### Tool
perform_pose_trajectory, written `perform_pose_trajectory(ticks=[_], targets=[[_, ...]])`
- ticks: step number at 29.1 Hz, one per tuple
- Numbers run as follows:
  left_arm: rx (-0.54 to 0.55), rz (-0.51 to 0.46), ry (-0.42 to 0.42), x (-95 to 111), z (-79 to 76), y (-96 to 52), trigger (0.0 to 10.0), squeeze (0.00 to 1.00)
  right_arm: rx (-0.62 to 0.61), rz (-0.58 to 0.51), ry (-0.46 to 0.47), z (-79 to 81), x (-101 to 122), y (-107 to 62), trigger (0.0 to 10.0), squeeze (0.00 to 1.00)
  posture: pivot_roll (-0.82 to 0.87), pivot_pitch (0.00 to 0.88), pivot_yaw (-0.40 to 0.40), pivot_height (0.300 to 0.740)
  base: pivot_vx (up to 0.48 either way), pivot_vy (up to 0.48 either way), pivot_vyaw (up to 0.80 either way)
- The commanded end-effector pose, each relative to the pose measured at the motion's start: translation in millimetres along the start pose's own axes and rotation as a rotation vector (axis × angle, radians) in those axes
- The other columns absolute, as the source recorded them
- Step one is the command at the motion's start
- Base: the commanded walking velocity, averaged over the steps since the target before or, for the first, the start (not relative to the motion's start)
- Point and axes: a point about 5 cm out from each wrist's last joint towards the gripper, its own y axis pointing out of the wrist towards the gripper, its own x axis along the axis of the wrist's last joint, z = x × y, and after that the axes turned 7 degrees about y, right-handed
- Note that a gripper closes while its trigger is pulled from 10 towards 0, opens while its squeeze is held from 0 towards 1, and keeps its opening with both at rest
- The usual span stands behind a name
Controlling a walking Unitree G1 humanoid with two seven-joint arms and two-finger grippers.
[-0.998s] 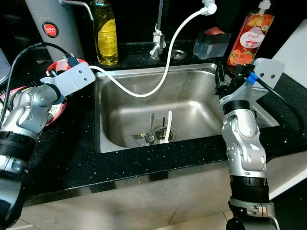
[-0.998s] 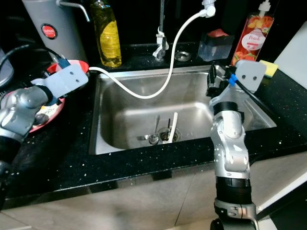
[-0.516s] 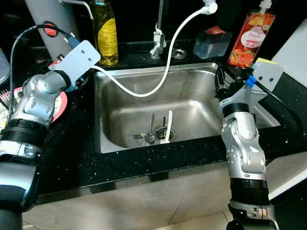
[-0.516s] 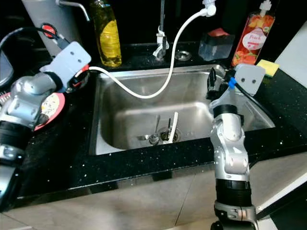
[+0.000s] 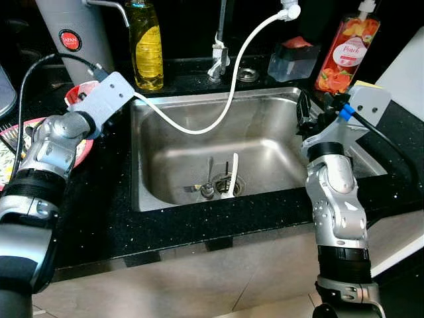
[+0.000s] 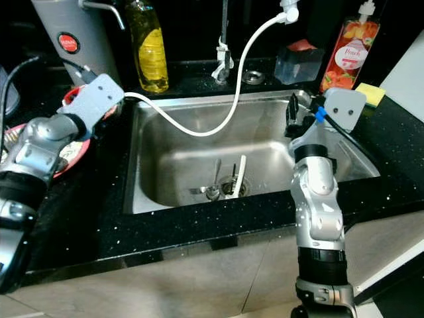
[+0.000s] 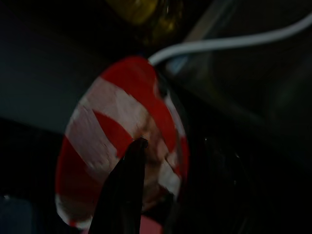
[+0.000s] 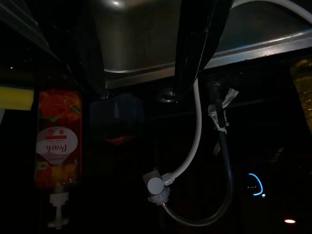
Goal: Kitchen organization
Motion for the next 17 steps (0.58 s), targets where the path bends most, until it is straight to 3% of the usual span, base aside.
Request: perform_pose_trajectory(ticks=[1, 4, 5, 6, 7, 8, 9, 10, 17], targets=[[-0.009, 0.022, -0.013, -3.5, -6.4, 2.5, 10.0, 0.0, -0.006, -0.01, -0.005, -1.2, 3.7, -0.7, 10.0, 0.0, 0.08, 0.0, -0.029, 0.74, 0.0, 0.0, 0.0], [-0.008, 0.029, -0.013, -5.1, -6.6, 2.7, 10.0, 0.0, -0.008, -0.009, -0.006, -1.7, 3.7, -1.0, 10.0, 0.0, 0.08, 0.0, -0.03, 0.74, 0.0, 0.0, 0.0], [-0.009, 0.032, -0.013, -6.2, -7.7, 2.6, 8.1, 0.0, -0.008, -0.008, -0.006, -1.9, 3.8, -1.3, 10.0, 0.0, 0.08, 0.0, -0.029, 0.74, 0.0, 0.0, 0.0], [-0.006, 0.026, -0.013, -5.6, -7.9, 2.5, 5.3, 0.0, -0.008, -0.007, -0.007, -2.0, 3.8, -1.3, 10.0, 0.0, 0.08, 0.0, -0.029, 0.74, 0.0, 0.0, 0.0], [0.003, 0.01, -0.021, -3.5, -7.4, 2.2, 3.3, 0.0, -0.008, -0.007, -0.007, -2.0, 3.9, -1.4, 10.0, 0.0, 0.08, 0.0, -0.028, 0.74, 0.0, 0.0, 0.0], [0.003, 0.01, -0.021, -3.5, -7.4, 2.2, 3.3, 0.0, -0.008, -0.007, -0.007, -2.0, 3.9, -1.4, 10.0, 0.0, 0.08, 0.0, -0.028, 0.74, 0.0, 0.0, 0.0], [0.008, -0.003, -0.037, -1.6, -7.0, 2.0, 2.6, 0.0, -0.008, -0.008, -0.007, -2.1, 4.0, -1.4, 10.0, 0.0, 0.08, 0.0, -0.027, 0.74, 0.0, 0.0, 0.0], [0.011, -0.012, -0.046, 0.3, -6.7, 1.8, 0.0, 0.0, -0.009, -0.008, -0.007, -2.1, 4.2, -1.2, 10.0, 0.0, 0.08, 0.0, -0.027, 0.74, 0.0, 0.0, 0.0], [0.006, -0.022, -0.06, 1.3, -9.4, 2.1, 0.0, 0.0, -0.009, -0.009, -0.009, -2.3, 4.6, -0.8, 10.0, 0.0, 0.07, 0.0, -0.028, 0.74, 0.0, 0.0, 0.0]])
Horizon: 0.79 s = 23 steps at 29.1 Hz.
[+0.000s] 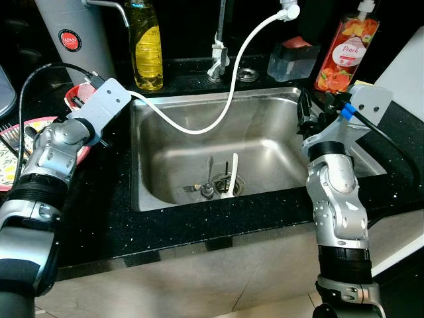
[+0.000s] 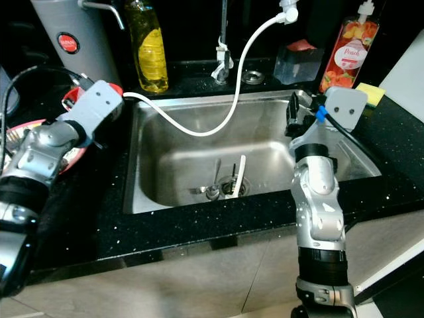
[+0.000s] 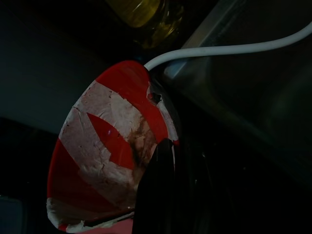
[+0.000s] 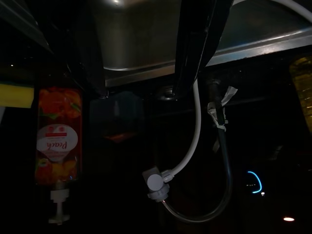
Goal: Kitchen organization
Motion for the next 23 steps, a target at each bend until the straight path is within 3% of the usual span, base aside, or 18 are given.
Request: perform_pose_trajectory(ticks=[1, 10, 12, 13, 15, 23], targets=[[-0.006, -0.004, -0.026, -1, -5.1, 0.5, 0.0, 0.0, -0.012, 0.0, -0.01, -3.1, 2, -0.5, 10.0, 0.0, 0.07, 0.0, -0.028, 0.74, 0.0, 0.0, 0.0], [-0.002, -0.017, -0.029, 0, -5.2, -0.4, 0.0, 0.0, -0.014, -0.001, -0.009, -3.1, 2, -0.2, 10.0, 0.0, 0.07, 0.0, -0.025, 0.74, 0.0, 0.0, 0.0], [0.024, -0.057, -0.015, 7, -2.4, -0.8, 0.0, 0.0, -0.015, -0.001, -0.009, -3.2, 2, -0.2, 10.0, 0.0, 0.07, 0.0, -0.026, 0.74, 0.0, 0.0, 0.0], [0.048, -0.099, 0.011, 15, -0.1, -1.2, 9.9, 0.0, -0.015, 0.0, -0.01, -3.4, 2, -0.1, 10.0, 0.0, 0.07, 0.0, -0.025, 0.74, 0.0, 0.0, 0.0], [0.048, -0.099, 0.011, 15, -0.1, -1.2, 9.9, 0.0, -0.015, 0.0, -0.01, -3.4, 2, -0.1, 10.0, 0.0, 0.07, 0.0, -0.025, 0.74, 0.0, 0.0, 0.0], [0.001, -0.378, 0.119, 69, -6.1, -15.6, 10.0, 0.0, -0.018, -0.005, -0.008, -3.4, 3, 0.1, 10.0, 0.0, 0.07, 0.0, -0.02, 0.74, 0.0, 0.0, 0.0]])
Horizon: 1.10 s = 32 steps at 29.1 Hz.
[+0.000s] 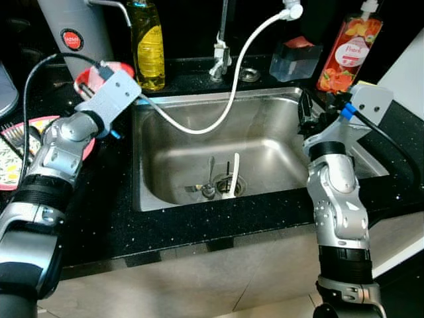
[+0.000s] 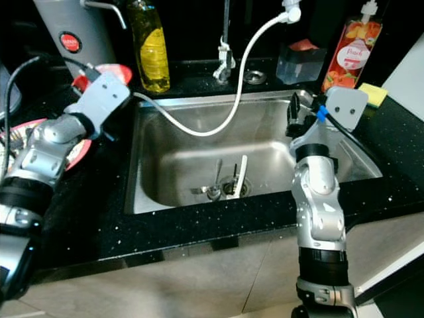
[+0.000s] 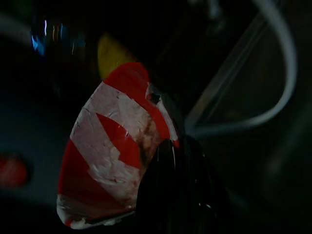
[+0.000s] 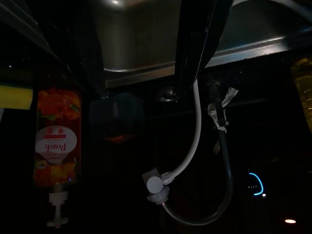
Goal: Kitchen organization
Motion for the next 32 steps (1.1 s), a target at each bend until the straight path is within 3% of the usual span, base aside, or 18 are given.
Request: perform_pose_trajectory(ticks=[1, 3, 5, 9, 10, 14, 19, 26, 27, 28, 29, 30, 31, 32], targets=[[-0.016, -0.086, 0.01, 17, -3.4, 1.0, 10.0, 0.0, -0.009, -0.007, -0.005, -1.8, 3, -0.2, 10.0, 0.0, 0.07, 0.0, -0.02, 0.74, 0.0, 0.0, 0.0], [-0.079, -0.16, -0.02, 31, -12.0, 0.0, 10.0, 0.0, -0.01, -0.009, -0.005, -2.1, 3, -0.3, 10.0, 0.0, 0.07, 0.0, -0.019, 0.74, 0.0, 0.0, 0.0], [-0.079, -0.16, -0.02, 31, -12.0, 0.0, 10.0, 0.0, -0.01, -0.009, -0.005, -2.1, 3, -0.3, 10.0, 0.0, 0.07, 0.0, -0.019, 0.74, 0.0, 0.0, 0.0], [-0.26, -0.233, -0.09, 46, -43.1, -2.3, 10.0, 0.0, -0.011, -0.017, -0.005, -2.7, 5, 0.9, 10.0, 0.0, 0.07, 0.0, -0.022, 0.74, 0.0, 0.0, 0.0], [-0.26, -0.233, -0.09, 46, -43.1, -2.3, 10.0, 0.0, -0.011, -0.017, -0.005, -2.7, 5, 0.9, 10.0, 0.0, 0.07, 0.0, -0.022, 0.74, 0.0, 0.0, 0.0], [-0.308, -0.162, -0.261, 50, -72.1, 1.6, 10.0, 0.0, -0.01, -0.018, -0.006, -2.7, 5, 1.0, 10.0, 0.0, 0.07, 0.0, -0.016, 0.74, 0.0, 0.0, 0.0], [-0.311, -0.139, -0.406, 56, -81.2, -0.2, 10.0, 0.0, -0.013, -0.016, -0.004, -2.9, 4, -0.3, 10.0, 0.0, 0.08, 0.0, -0.011, 0.74, 0.0, 0.0, 0.0], [-0.353, -0.097, -0.434, 53, -94.7, -7.2, 10.0, 0.0, -0.002, -0.009, -0.001, -0.8, 2, -2.3, 10.0, 0.0, 0.08, 0.0, -0.011, 0.74, 0.0, 0.0, 0.0], [-0.353, -0.097, -0.435, 53, -94.7, -7.8, 10.0, 0.07, -0.001, -0.01, -0.002, -1.1, 3, -1.8, 10.0, 0.0, 0.09, 0.0, -0.016, 0.74, 0.0, 0.0, 0.0], [-0.352, -0.093, -0.436, 54, -94.6, -8.2, 10.0, 0.07, -0.002, -0.01, -0.003, -1.4, 3, -1.5, 10.0, 0.0, 0.09, 0.0, -0.016, 0.74, 0.0, 0.0, 0.0], [-0.345, -0.089, -0.439, 54, -93.7, -8.0, 10.0, 0.25, -0.001, -0.01, -0.003, -1.6, 3, -1.2, 10.0, 0.0, 0.09, 0.0, -0.017, 0.74, 0.0, 0.0, 0.0], [-0.341, -0.083, -0.443, 54, -93.0, -8.2, 10.0, 0.25, -0.001, -0.01, -0.004, -1.7, 3, -0.9, 10.0, 0.0, 0.09, 0.0, -0.017, 0.74, 0.0, 0.0, 0.0], [-0.335, -0.078, -0.446, 54, -92.2, -8.2, 10.0, 0.75, 0.0, -0.01, -0.004, -1.4, 3, -0.9, 10.0, 0.0, 0.09, 0.0, -0.017, 0.74, 0.0, 0.0, 0.0], [-0.331, -0.076, -0.447, 54, -91.7, -8.1, 10.0, 0.75, 0.001, -0.009, -0.004, -1.2, 3, -0.9, 10.0, 0.0, 0.09, 0.0, -0.017, 0.74, 0.0, 0.0, 0.0]])
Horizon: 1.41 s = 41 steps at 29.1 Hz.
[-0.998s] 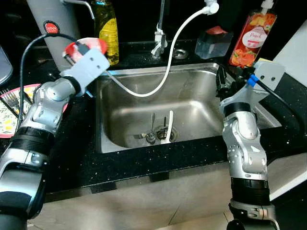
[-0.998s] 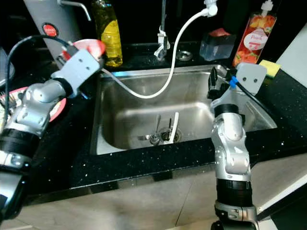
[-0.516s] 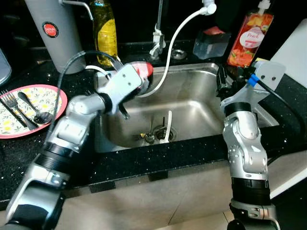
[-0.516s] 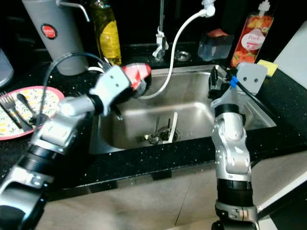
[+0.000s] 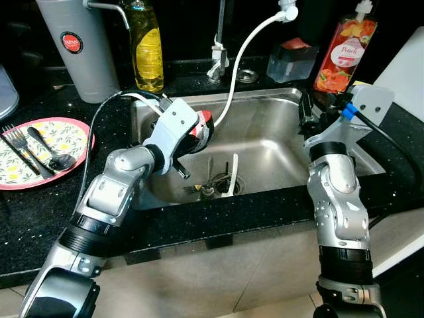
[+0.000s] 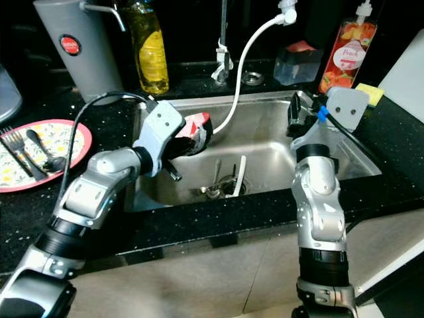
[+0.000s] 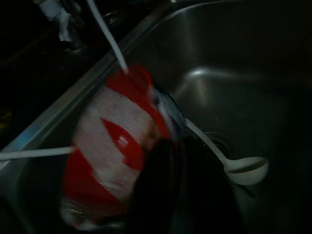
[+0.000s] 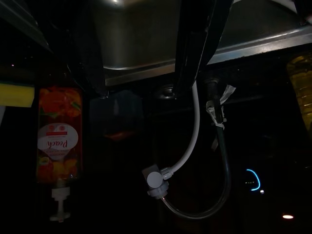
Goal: Kitchen organization
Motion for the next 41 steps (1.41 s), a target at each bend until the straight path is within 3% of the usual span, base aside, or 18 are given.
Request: perform_pose_trajectory(ticks=[1, 6, 9, 10, 13, 15, 16, 17, 19, 24, 25, 29, 31, 32, 34, 35, 38, 41], targets=[[0.018, -0.014, -0.008, 5, 1.0, -0.5, 10.0, 1.0, -0.001, -0.006, -0.004, -1.1, 3, -0.4, 10.0, 0.0, 0.09, 0.0, -0.017, 0.74, 0.0, 0.0, 0.0], [0.019, -0.016, -0.024, 6, 1.2, -1.7, 10.0, 1.0, 0.0, -0.003, -0.003, -0.7, 2, -1.0, 10.0, 0.0, 0.09, 0.0, -0.017, 0.74, 0.0, 0.0, 0.0], [0.021, -0.084, -0.077, 15, 3.8, -5.4, 10.0, 1.0, -0.002, -0.002, -0.003, -0.6, 2, -1.4, 10.0, 0.0, 0.09, 0.0, -0.017, 0.74, 0.0, 0.0, 0.0], [0.03, -0.127, -0.098, 21, 6.5, -8.0, 10.0, 0.0, -0.002, -0.002, -0.003, -0.8, 2, -1.5, 10.0, 0.0, 0.09, 0.0, -0.017, 0.74, 0.0, 0.0, 0.0], [0.097, -0.168, -0.136, 28, 19.2, -13.7, 10.0, 0.0, -0.003, -0.002, -0.004, -1.2, 2, -1.7, 10.0, 0.0, 0.08, 0.0, -0.017, 0.74, 0.0, 0.0, 0.0], [0.223, -0.111, -0.091, 23, 37.8, -19.4, 10.0, 0.0, -0.001, -0.003, -0.006, -1.4, 2, -1.8, 10.0, 0.0, 0.07, 0.0, -0.014, 0.74, 0.0, 0.0, 0.0], [0.223, -0.111, -0.091, 23, 37.8, -19.4, 10.0, 0.0, -0.001, -0.003, -0.006, -1.4, 2, -1.8, 10.0, 0.0, 0.07, 0.0, -0.014, 0.74, 0.0, 0.0, 0.0], [0.374, -0.01, 0.002, 14, 59.2, -28.1, 10.0, 0.0, -0.003, -0.006, -0.007, -2.0, 3, -1.6, 10.0, 0.0, 0.07, 0.0, -0.014, 0.74, 0.0, 0.0, 0.0], [0.469, 0.071, 0.051, 8, 73.9, -36.0, 10.0, 0.0, -0.006, -0.008, -0.008, -2.5, 3, -1.6, 10.0, 0.0, 0.07, 0.0, -0.014, 0.74, 0.0, 0.0, 0.0], [0.649, 0.199, 0.027, -5, 100.1, -56.6, 10.0, 0.0, -0.006, -0.004, -0.007, -2.4, 2, -2.2, 10.0, 0.0, 0.08, 0.0, -0.011, 0.74, 0.0, 0.0, 0.0], [0.662, 0.26, 0.088, -11, 105.0, -64.3, 10.0, 0.0, -0.005, -0.004, -0.007, -1.9, 2, -2.8, 10.0, 0.0, 0.07, 0.0, -0.003, 0.74, 0.0, 0.0, 0.0], [0.464, 0.474, 0.501, -29, 111.6, -109.1, 10.0, 0.0, -0.015, -0.002, -0.009, -4.8, 2, -4.6, 10.0, 0.0, 0.09, 0.0, -0.004, 0.74, 0.0, 0.0, 0.0], [0.425, 0.596, 0.612, -37, 121.8, -134.3, 10.0, 0.0, -0.016, 0.001, -0.012, -5.9, 1, -5.0, 10.0, 0.0, 0.09, 0.0, -0.004, 0.74, 0.0, 0.0, 0.0], [0.425, 0.596, 0.612, -37, 121.8, -134.3, 10.0, 0.0, -0.016, 0.001, -0.012, -5.9, 1, -5.0, 10.0, 0.0, 0.09, 0.0, -0.004, 0.74, 0.0, 0.0, 0.0], [0.414, 0.714, 0.689, -45, 133.1, -158.4, 10.0, 0.0, -0.016, 0.002, -0.011, -5.7, 0, -4.5, 10.0, 0.0, 0.09, 0.0, -0.004, 0.74, 0.0, 0.0, 0.0], [0.414, 0.714, 0.689, -45, 133.1, -158.4, 10.0, 0.0, -0.016, 0.002, -0.011, -5.7, 0, -4.5, 10.0, 0.0, 0.09, 0.0, -0.004, 0.74, 0.0, 0.0, 0.0], [0.367, 0.88, 0.73, -59, 142.0, -195.3, 10.0, 0.0, -0.012, 0.002, -0.004, -3.4, 0, -2.9, 10.0, 0.0, 0.11, 0.0, -0.009, 0.74, 0.0, 0.0, 0.0], [0.326, 0.947, 0.742, -65, 142.0, -209.8, 10.0, 0.0, -0.005, 0.005, -0.001, -1.7, -1, -2.9, 10.0, 0.0, 0.11, 0.0, -0.009, 0.74, 0.0, 0.0, 0.0]])
